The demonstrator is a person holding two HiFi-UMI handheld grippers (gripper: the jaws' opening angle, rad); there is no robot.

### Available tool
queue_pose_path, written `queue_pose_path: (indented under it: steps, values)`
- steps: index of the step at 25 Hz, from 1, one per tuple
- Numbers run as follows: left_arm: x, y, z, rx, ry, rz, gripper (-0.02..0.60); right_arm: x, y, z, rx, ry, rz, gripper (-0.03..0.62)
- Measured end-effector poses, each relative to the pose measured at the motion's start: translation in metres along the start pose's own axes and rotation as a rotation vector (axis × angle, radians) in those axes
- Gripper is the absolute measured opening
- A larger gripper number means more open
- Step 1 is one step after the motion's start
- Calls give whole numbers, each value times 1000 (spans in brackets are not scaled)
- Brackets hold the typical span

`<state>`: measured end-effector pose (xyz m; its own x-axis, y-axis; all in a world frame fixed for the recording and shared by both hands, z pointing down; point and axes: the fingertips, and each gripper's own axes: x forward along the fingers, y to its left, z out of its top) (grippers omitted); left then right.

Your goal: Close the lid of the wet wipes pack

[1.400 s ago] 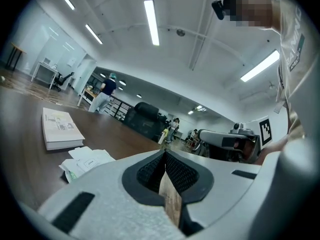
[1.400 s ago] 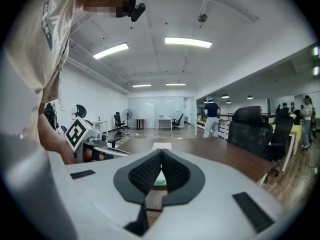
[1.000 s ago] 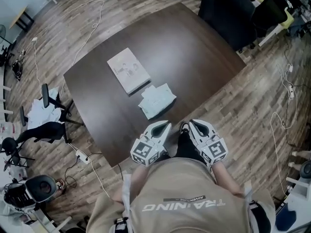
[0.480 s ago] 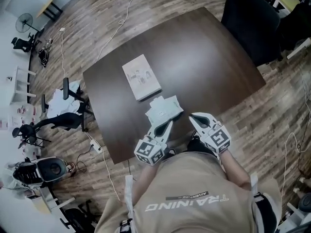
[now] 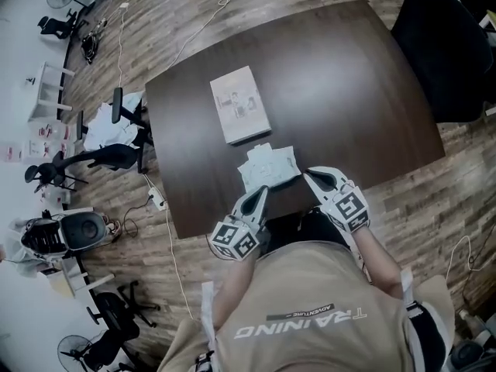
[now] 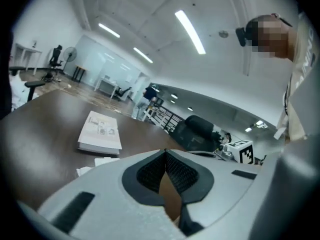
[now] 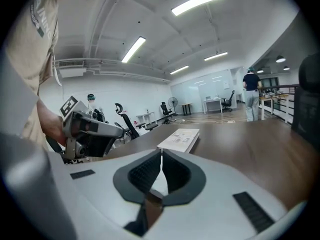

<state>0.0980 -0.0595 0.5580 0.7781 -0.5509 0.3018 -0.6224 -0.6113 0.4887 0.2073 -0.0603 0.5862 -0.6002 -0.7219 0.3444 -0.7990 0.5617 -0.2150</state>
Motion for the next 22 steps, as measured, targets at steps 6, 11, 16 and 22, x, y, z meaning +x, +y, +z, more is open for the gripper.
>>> queue_pose_path:
  steps: [6, 11, 16, 22]
  values:
    - [7, 35, 6, 119, 17, 24, 9, 18, -5, 4, -21, 25, -15, 15]
    - [20, 36, 31, 227, -2, -56, 9, 30, -4, 18, -48, 63, -37, 17]
    - [23, 60, 31, 182, 9, -113, 9, 59, -8, 20, -82, 118, -104, 17]
    - [13, 91, 23, 183, 48, -103, 9, 104, 2, 24, -56, 149, -95, 17]
